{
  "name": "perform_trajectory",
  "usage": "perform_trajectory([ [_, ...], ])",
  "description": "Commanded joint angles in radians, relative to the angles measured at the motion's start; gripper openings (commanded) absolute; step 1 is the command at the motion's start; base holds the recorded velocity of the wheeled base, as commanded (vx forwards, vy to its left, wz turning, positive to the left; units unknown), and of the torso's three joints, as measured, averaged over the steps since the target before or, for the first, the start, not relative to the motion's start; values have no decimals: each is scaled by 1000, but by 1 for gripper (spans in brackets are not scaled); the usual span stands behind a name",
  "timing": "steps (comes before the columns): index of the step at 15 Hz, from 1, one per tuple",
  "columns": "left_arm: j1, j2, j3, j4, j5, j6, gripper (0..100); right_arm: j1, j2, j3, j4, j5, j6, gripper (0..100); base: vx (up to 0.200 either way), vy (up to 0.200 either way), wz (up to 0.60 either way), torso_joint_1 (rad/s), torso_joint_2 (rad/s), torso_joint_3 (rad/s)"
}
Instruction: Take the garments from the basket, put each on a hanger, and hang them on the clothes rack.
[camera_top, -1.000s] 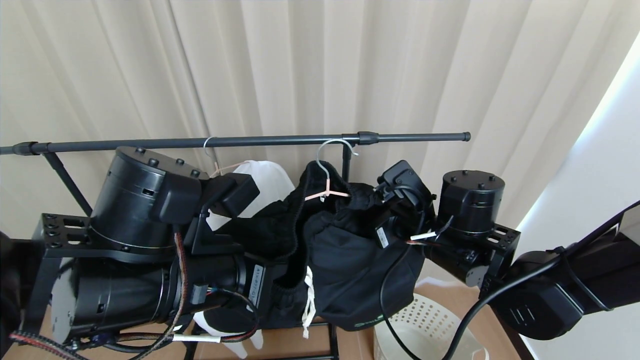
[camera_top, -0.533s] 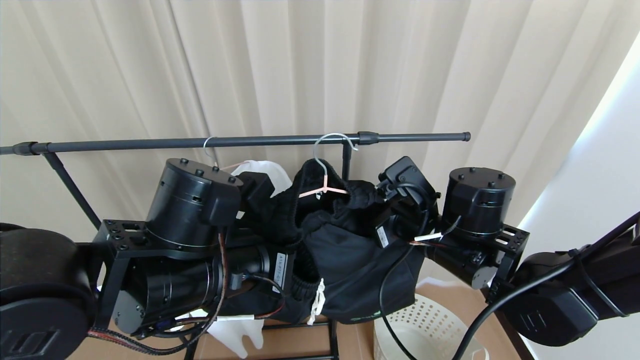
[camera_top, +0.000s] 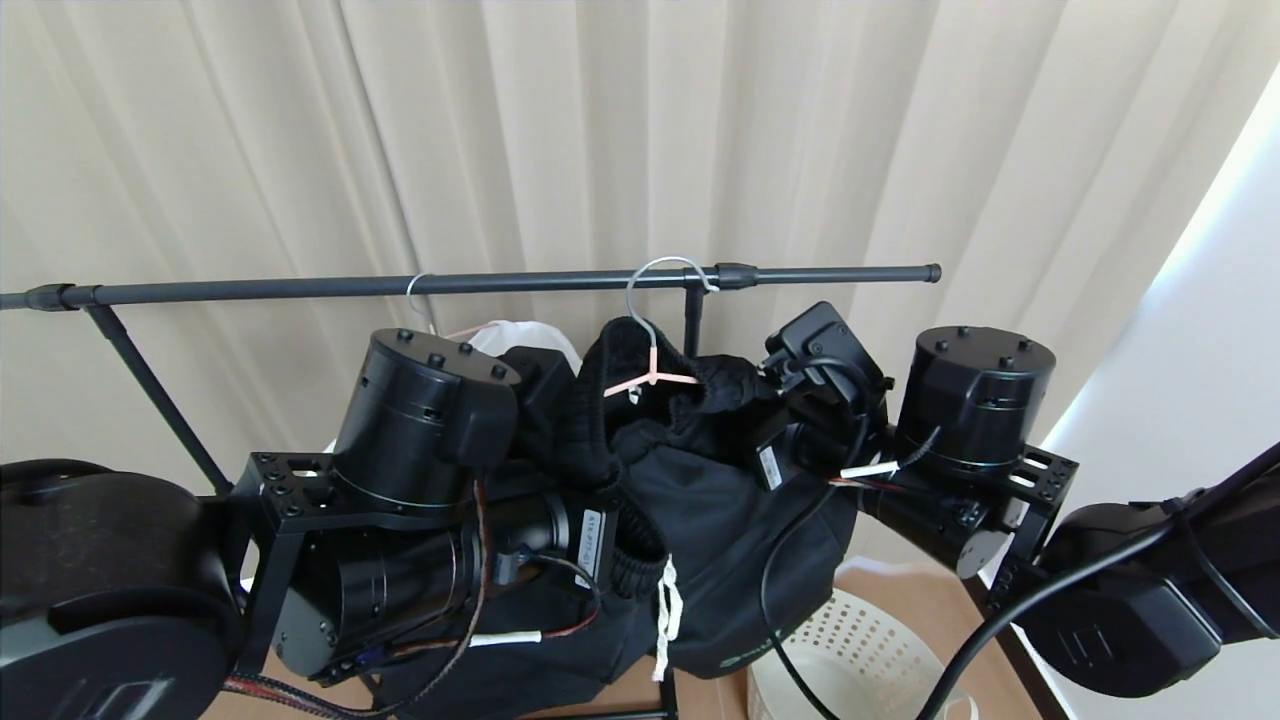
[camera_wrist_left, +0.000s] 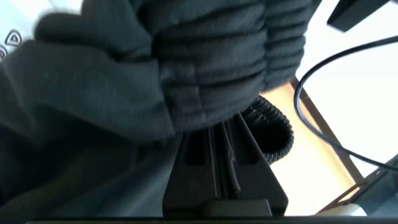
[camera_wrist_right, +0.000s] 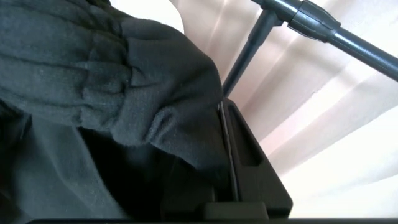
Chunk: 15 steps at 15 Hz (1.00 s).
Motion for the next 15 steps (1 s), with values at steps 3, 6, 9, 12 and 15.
perform_trajectory([
  [3, -1, 20, -1, -3, 22, -2, 0, 16, -25, 2, 0, -1, 15, 0, 0, 0, 0, 0, 0, 0],
  [6, 0, 29, 1, -20, 25, -1, 0, 16, -44, 11, 1, -1, 15, 0, 0, 0, 0, 0, 0, 0],
  [9, -1, 29, -1, -22, 25, -1, 0, 19, -47, 11, 0, -1, 15, 0, 0, 0, 0, 0, 0, 0],
  [12, -3, 24, 1, -22, 25, -1, 100, 17, -45, 9, 0, -1, 15, 0, 0, 0, 0, 0, 0, 0],
  [15, -66, -59, 56, -22, 47, 7, 100, 17, -44, 6, 0, -1, 15, 0, 0, 0, 0, 0, 0, 0],
])
